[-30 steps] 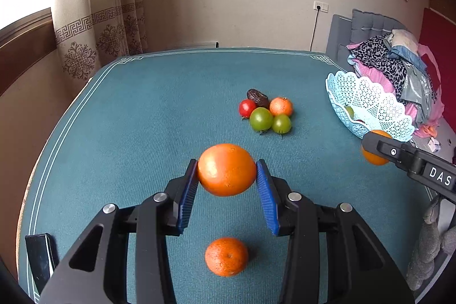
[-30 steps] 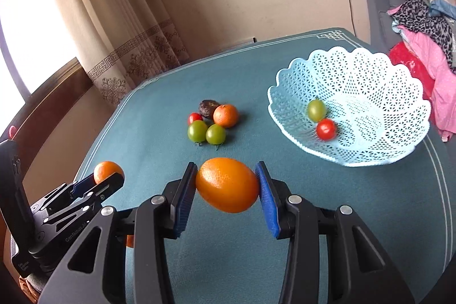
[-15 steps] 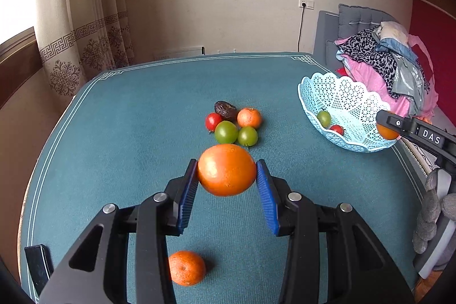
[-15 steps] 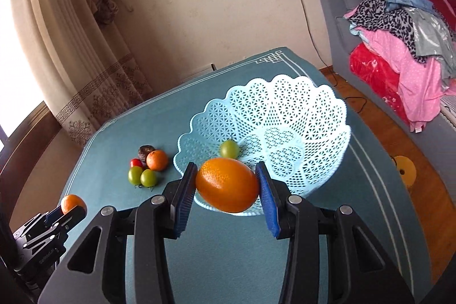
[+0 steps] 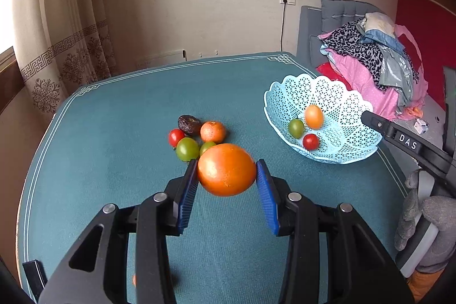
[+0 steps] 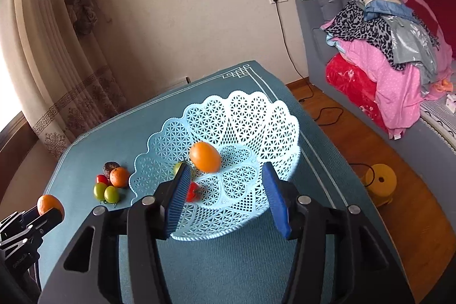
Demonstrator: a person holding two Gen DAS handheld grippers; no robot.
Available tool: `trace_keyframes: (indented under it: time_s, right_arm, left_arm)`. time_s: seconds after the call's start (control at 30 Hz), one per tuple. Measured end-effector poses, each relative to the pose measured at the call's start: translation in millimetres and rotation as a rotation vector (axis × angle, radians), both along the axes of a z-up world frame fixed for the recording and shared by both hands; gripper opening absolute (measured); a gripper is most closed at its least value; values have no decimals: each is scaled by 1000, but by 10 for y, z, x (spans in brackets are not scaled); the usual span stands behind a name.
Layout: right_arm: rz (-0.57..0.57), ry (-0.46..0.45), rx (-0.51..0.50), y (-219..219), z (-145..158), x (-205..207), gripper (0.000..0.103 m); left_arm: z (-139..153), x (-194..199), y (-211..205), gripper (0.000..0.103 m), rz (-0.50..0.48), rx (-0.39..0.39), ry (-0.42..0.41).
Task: Organize fruits
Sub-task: 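Carry both oranges to the blue basket while the right gripper releases its orange inside, then lower the orange into the blue basket and open the left gripper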
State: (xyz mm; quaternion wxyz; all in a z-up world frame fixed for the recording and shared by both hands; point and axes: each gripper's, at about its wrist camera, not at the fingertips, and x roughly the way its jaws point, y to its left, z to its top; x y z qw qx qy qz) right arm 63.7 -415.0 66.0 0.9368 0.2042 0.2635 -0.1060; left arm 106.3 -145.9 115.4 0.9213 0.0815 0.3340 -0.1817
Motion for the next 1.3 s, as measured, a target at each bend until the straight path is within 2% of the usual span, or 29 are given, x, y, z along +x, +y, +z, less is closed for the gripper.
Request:
trace_keyframes:
  time_s: [0.3,0.9,0.97,1.0,1.03,1.3]
  right_arm:
    - [-31,-34,28,-95,43,-156,56]
    - [-99,-36,69,-289,3,-286,62]
    - [-102,-34,73,-295,-8,-293,63]
    - [-103,-32,75,-297,-16,-293,64]
    - [-103,-30,78,-297,-24,-297,67]
    - [-92,-35,82,-254,-17,-315,69]
  left_arm:
    - [2,89,-430,42,-82,-10,22]
    - [-115,306,-1168,43,-221,-32,70]
    - [-110,297,-1186,50,-227,-34,68]
    - [-96,288,-1178,64,-224,-34,61]
    - [-81,280,-1161,72,-219,-37,50]
    - [62,336,-877,83,-138,-60,29]
